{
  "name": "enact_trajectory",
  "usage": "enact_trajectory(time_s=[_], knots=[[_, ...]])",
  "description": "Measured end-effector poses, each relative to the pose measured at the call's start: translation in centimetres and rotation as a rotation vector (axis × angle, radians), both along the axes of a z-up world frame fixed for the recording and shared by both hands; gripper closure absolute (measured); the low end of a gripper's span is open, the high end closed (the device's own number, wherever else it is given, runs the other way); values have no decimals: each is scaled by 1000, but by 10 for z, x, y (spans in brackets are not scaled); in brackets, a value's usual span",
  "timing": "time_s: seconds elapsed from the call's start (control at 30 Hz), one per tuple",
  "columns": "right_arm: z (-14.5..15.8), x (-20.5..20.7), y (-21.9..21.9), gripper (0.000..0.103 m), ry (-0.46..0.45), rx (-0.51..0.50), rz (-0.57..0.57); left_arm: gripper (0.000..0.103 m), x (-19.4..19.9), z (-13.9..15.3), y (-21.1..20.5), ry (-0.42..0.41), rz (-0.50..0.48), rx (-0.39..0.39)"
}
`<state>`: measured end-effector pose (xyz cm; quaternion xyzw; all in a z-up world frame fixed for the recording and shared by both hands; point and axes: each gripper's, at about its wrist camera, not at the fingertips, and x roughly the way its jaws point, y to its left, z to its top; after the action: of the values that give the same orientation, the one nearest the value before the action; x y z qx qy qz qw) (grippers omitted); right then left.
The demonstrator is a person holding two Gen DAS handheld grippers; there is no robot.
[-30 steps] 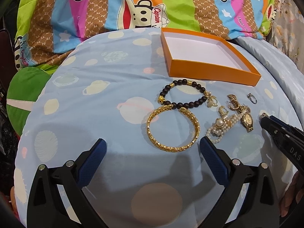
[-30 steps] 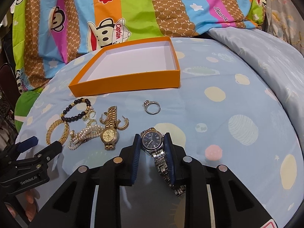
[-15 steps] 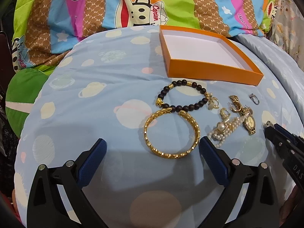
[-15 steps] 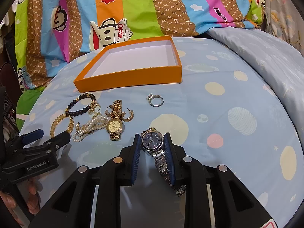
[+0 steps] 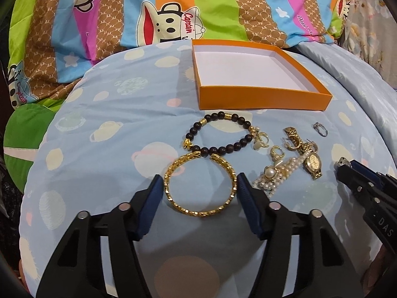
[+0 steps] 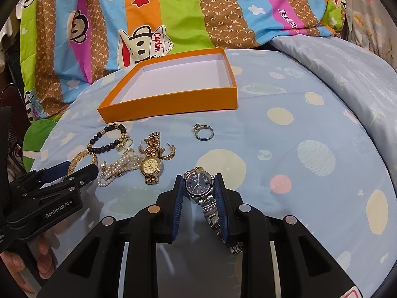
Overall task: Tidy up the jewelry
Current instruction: 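Grasp the silver watch with the right tool while the left tool grasps the gold bangle, then carry both pieces into the orange box and open both tools to release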
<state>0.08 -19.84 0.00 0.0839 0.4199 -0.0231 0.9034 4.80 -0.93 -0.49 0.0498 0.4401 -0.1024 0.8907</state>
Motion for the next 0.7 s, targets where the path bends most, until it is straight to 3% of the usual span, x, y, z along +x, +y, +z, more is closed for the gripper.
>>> enact_trajectory(time_s=[0.5,0.7], knots=[[3,-4,-1,79,-12,5,-5,46,-11,7,22,44,-2,-119],[16,-6,-6,79,-40,18,-8,46,-15,23,25,18,-12,-140]])
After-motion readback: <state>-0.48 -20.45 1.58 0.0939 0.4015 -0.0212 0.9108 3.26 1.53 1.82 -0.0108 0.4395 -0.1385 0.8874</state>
